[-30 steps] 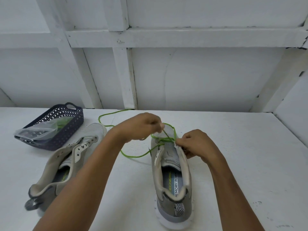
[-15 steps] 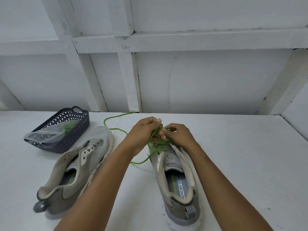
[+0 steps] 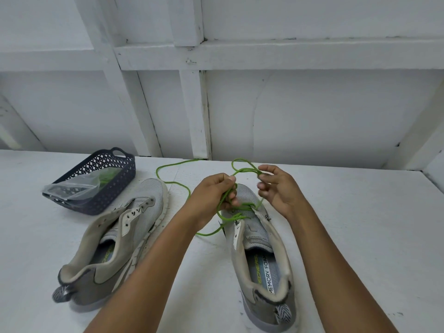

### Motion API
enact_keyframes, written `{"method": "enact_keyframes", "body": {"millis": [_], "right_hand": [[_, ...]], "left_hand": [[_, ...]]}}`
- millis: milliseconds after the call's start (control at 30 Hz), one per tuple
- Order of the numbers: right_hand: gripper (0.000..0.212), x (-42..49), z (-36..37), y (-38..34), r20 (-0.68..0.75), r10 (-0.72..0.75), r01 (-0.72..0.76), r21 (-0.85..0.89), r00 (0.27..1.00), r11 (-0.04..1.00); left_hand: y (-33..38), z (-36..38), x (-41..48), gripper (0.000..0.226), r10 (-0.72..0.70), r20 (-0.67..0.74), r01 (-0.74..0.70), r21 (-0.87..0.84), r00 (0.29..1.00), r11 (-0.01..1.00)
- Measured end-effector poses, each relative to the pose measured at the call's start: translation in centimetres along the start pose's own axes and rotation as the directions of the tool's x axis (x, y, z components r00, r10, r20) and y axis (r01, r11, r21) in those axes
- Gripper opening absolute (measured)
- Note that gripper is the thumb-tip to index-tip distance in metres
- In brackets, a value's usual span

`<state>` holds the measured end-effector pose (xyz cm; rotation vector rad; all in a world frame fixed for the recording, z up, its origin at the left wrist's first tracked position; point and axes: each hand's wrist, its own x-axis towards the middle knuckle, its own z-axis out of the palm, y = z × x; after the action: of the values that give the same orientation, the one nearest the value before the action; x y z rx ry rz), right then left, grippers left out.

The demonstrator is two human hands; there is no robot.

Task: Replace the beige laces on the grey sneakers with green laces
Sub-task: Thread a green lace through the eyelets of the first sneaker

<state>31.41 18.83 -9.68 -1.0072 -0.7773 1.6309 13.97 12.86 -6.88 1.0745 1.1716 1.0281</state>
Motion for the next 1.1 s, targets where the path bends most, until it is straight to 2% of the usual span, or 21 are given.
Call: {"method": "enact_keyframes", "body": {"millis": [67, 133, 200, 267, 333, 400, 433, 467, 500, 600, 667, 733, 767, 800, 833, 867, 900, 967, 1033, 1067, 1100], "right_hand": [[0.017, -0.6, -0.6, 0.1, -0.009, 0.015, -0.016, -0.174, 1.0, 0.985], [0.015, -1.5, -1.0, 0.4, 0.026, 0.023, -0.008, -0.455, 0.999, 0.89], [0.04, -2.6, -1.2, 0.4, 0.071, 0.066, 0.004, -0.706, 0.995, 0.708], [0.06, -3.7, -1.1, 0.0, 0.1, 0.117, 0.018, -0.831, 0.988, 0.556], [0.072, -4.6, -1.2, -0.6, 0.079, 0.132, 0.003, -0.87, 0.988, 0.494], [0.074, -5.2, -1.0, -1.3, 0.021, 0.125, -0.043, -0.873, 0.992, 0.485], [0.068, -5.4, -1.0, -1.6, 0.001, 0.132, -0.063, -0.876, 0.991, 0.478], [0.056, -5.6, -1.0, -2.0, -0.002, 0.149, -0.07, -0.888, 0.989, 0.455], [0.044, -5.9, -0.9, -2.3, 0.009, 0.18, -0.07, -0.902, 0.984, 0.426], [0.021, -6.5, -0.8, -2.8, 0.032, 0.216, -0.062, -0.907, 0.976, 0.416], [0.02, -6.7, -1.2, -2.7, 0.01, 0.145, -0.057, -0.892, 0.989, 0.449], [0.02, -6.9, -1.6, -2.7, -0.016, 0.082, -0.054, -0.869, 0.997, 0.492], [0.021, -7.1, -1.9, -2.6, -0.029, 0.057, -0.054, -0.862, 0.998, 0.503], [0.021, -7.2, -2.2, -2.6, -0.043, 0.04, -0.057, -0.857, 0.998, 0.513], [0.022, -7.3, -2.5, -2.6, -0.057, 0.026, -0.062, -0.85, 0.998, 0.523], [0.022, -7.5, -2.7, -2.6, -0.068, 0.015, -0.065, -0.842, 0.998, 0.536], [0.022, -7.7, -2.9, -2.6, -0.075, 0.003, -0.065, -0.834, 0.997, 0.548], [0.02, -7.9, -3.4, -2.6, -0.091, -0.024, -0.062, -0.827, 0.996, 0.558], [0.022, -8.0, -3.8, -2.7, -0.11, -0.053, -0.062, -0.825, 0.992, 0.562], [0.023, -8.1, -3.9, -2.7, -0.119, -0.065, -0.062, -0.823, 0.991, 0.565], [0.023, -8.2, -4.0, -2.7, -0.128, -0.074, -0.063, -0.821, 0.989, 0.568]], "left_hand": [[-0.1, -0.1, 0.1, 0.03, -0.014, -0.019, 0.014, -0.002, 1.0, 1.0], [0.2, -0.1, 0.0, 0.031, -0.013, -0.046, 0.015, 0.029, 0.999, 0.999], [0.8, 0.0, -0.2, 0.032, 0.016, -0.056, -0.01, 0.116, 0.998, 0.993], [1.5, 0.0, -0.5, 0.03, 0.068, -0.06, -0.045, 0.319, 0.996, 0.947], [2.3, -0.1, -0.9, 0.023, 0.076, 0.002, -0.063, 0.577, 0.997, 0.814], [3.0, -0.2, -1.3, 0.023, -0.027, 0.09, -0.059, 0.824, 0.996, 0.563], [3.2, -0.4, -1.4, 0.025, -0.101, 0.113, -0.059, 0.9, 0.988, 0.431], [3.4, -0.7, -1.5, 0.027, -0.163, 0.127, -0.062, 0.934, 0.978, 0.352], [3.5, -1.0, -1.6, 0.026, -0.207, 0.145, -0.068, 0.939, 0.968, 0.338], [4.1, -1.5, -2.2, 0.017, -0.198, 0.239, -0.132, 0.889, 0.951, 0.439], [4.3, -1.6, -2.5, 0.015, -0.055, 0.256, -0.164, 0.752, 0.965, 0.638], [4.4, -1.7, -2.6, 0.018, 0.114, 0.238, -0.213, 0.447, 0.965, 0.869], [4.3, -1.7, -2.7, 0.02, 0.176, 0.237, -0.23, 0.227, 0.956, 0.946], [4.2, -1.7, -2.6, 0.022, 0.205, 0.223, -0.204, -0.025, 0.953, 0.979], [4.2, -1.8, -2.7, 0.023, 0.196, 0.198, -0.142, -0.257, 0.96, 0.956], [4.2, -1.8, -2.8, 0.022, 0.167, 0.173, -0.088, -0.394, 0.971, 0.915], [4.1, -1.9, -2.9, 0.021, 0.13, 0.145, -0.056, -0.426, 0.981, 0.903], [4.2, -2.3, -2.8, 0.024, 0.044, 0.085, -0.019, -0.27, 0.995, 0.963], [3.9, -3.0, -2.5, 0.029, -0.011, 0.014, 0.009, 0.105, 1.0, 0.994], [3.8, -3.2, -2.6, 0.029, -0.029, -0.005, 0.029, 0.325, 1.0, 0.945], [3.7, -3.5, -2.8, 0.025, -0.06, 0.008, 0.047, 0.52, 0.998, 0.853]]}}
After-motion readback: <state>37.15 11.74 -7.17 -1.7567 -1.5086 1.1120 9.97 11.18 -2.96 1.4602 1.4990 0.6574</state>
